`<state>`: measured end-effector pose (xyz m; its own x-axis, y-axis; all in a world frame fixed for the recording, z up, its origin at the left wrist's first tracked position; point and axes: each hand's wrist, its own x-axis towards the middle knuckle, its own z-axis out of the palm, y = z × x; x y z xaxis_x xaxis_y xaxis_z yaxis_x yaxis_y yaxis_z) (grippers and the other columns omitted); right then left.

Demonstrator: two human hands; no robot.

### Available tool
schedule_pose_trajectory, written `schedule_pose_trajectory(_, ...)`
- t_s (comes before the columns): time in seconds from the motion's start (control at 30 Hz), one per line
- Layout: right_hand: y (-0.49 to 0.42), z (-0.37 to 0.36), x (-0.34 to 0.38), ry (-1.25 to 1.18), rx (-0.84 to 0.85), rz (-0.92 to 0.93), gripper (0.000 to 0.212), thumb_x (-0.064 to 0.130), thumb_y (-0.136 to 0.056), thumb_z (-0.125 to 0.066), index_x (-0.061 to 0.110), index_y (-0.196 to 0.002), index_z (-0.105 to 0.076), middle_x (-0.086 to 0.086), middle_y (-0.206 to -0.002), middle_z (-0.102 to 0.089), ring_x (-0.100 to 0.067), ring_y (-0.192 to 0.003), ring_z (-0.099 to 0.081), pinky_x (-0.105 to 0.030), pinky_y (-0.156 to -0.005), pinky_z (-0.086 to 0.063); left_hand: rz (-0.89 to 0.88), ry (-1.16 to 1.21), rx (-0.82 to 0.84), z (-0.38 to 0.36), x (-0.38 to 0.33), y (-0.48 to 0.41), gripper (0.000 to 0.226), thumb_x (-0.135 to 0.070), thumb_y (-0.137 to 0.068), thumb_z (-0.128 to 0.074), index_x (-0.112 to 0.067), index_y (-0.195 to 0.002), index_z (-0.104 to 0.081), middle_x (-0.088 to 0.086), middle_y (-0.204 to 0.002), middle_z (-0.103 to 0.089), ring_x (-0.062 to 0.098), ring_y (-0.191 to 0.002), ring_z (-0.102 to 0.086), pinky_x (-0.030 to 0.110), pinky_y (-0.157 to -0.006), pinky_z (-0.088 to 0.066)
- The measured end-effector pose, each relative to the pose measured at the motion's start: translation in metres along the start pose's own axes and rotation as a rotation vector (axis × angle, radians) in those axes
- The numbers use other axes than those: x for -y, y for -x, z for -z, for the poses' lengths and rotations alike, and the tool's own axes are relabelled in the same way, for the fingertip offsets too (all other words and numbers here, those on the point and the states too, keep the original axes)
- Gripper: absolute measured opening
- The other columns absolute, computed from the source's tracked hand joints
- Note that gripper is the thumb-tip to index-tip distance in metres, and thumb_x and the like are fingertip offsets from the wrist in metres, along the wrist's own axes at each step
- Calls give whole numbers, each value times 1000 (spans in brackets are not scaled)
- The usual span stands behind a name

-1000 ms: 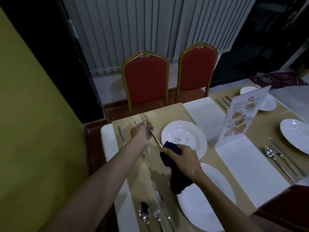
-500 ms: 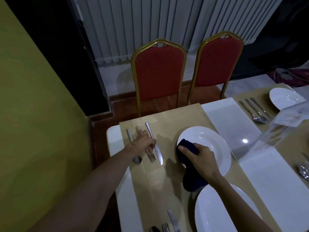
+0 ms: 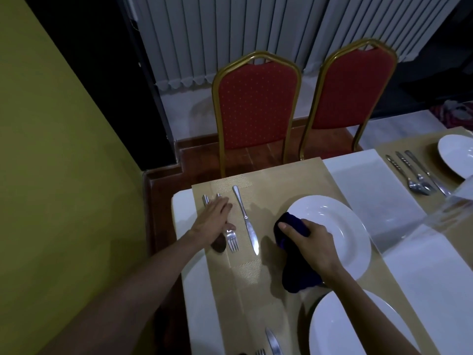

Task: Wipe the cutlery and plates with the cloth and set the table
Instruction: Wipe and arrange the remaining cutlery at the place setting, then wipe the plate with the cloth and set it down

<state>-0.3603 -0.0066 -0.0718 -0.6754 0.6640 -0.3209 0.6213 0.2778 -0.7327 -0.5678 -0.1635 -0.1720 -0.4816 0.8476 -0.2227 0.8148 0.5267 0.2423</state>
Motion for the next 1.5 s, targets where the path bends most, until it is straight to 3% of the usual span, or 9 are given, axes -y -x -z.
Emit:
schedule_pose_trajectory(0.3, 5, 10, -8, -31, -11, -21, 20, 49, -89, -62, 29, -91, -60, 12, -81, -66, -11, -72, -62, -15, -60, -42, 58, 84, -4, 4, -16, -3, 63, -32, -104, -40, -7, -155, -14, 11, -165, 5, 28, -152, 12, 44, -124, -1)
schedule_pose_trajectory(0.43, 12, 40, -22, -211, -127, -113, 19, 43, -86, -69, 25, -88, -65, 12, -67, -70, -6, -65, -68, -12, -48, -47, 23, 149, -148, 1, -83, -2, 46, -28, -103, -42, -11, -146, -41, 11, -157, -28, 27, -145, -19, 39, -119, -21)
schedule_pose_trajectory(0.6, 25, 92, -36, -421, -188, -282, 10, 21, -85, -70, 16, -94, -68, -10, -78, -74, -30, -70, -73, -42, -65, -62, 520, 689, 131, -4, -170, -27, 55, -47, -92, -55, -8, -131, -55, 14, -135, -51, 34, -125, -48, 42, -105, -42)
schedule_pose_trajectory(0.7, 36, 112, -40, -458, -252, -239, 4, 13, -86, -67, 15, -90, -68, -14, -78, -74, -32, -67, -73, -40, -60, -62, 696, 984, 191, -5, -181, -27, 51, -25, -86, -58, -5, -132, -52, 15, -130, -58, 34, -115, -59, 41, -93, -54)
schedule_pose_trajectory(0.93, 45, 112, -37, -307, -318, -71, 19, 39, -87, -68, 21, -90, -68, -1, -77, -74, -23, -71, -72, -50, -76, -60, 428, 1795, 310, 16, -190, 19, 56, -5, -93, -50, -7, -143, -26, 18, -132, -55, 36, -110, -64, 50, -76, -60)
schedule_pose_trajectory(1.03, 52, 101, -39, 216, -146, 206, 36, 57, -93, -50, 30, -116, -57, 6, -106, -70, -20, -104, -63, -49, -95, -49, 339, 1942, 278, 26, -188, 52, 61, 2, -87, -48, -18, -143, -31, 18, -137, -53, 41, -113, -62, 50, -75, -58)
schedule_pose_trajectory(1.17, 79, 76, -52, 749, 88, 283, 57, 63, -94, -8, 50, -150, -12, 20, -159, -21, -22, -149, -10, -59, -117, -7, 237, 2053, 242, 41, -202, 92, 73, -2, -71, -52, -15, -142, -43, 23, -131, -59, 42, -111, -63, 54, -79, -56)
schedule_pose_trajectory(1.33, 103, 94, -58, 772, 92, 515, 52, 50, -101, -8, 46, -152, 3, 18, -163, -5, -15, -151, 3, -51, -119, -1, 193, 1970, 275, 43, -239, 139, 75, -2, -64, -49, -25, -135, -51, 12, -120, -69, 32, -91, -71, 51, -69, -58)
schedule_pose_trajectory(1.5, 137, 123, -62, 822, -213, 253, 51, 42, -103, -22, 31, -153, -24, 10, -162, -19, -22, -151, -5, -49, -118, -14, 133, 1928, 20, 64, -254, 152, 74, 3, -67, -48, -25, -135, -51, 11, -123, -66, 29, -80, -72, 48, -62, -58)
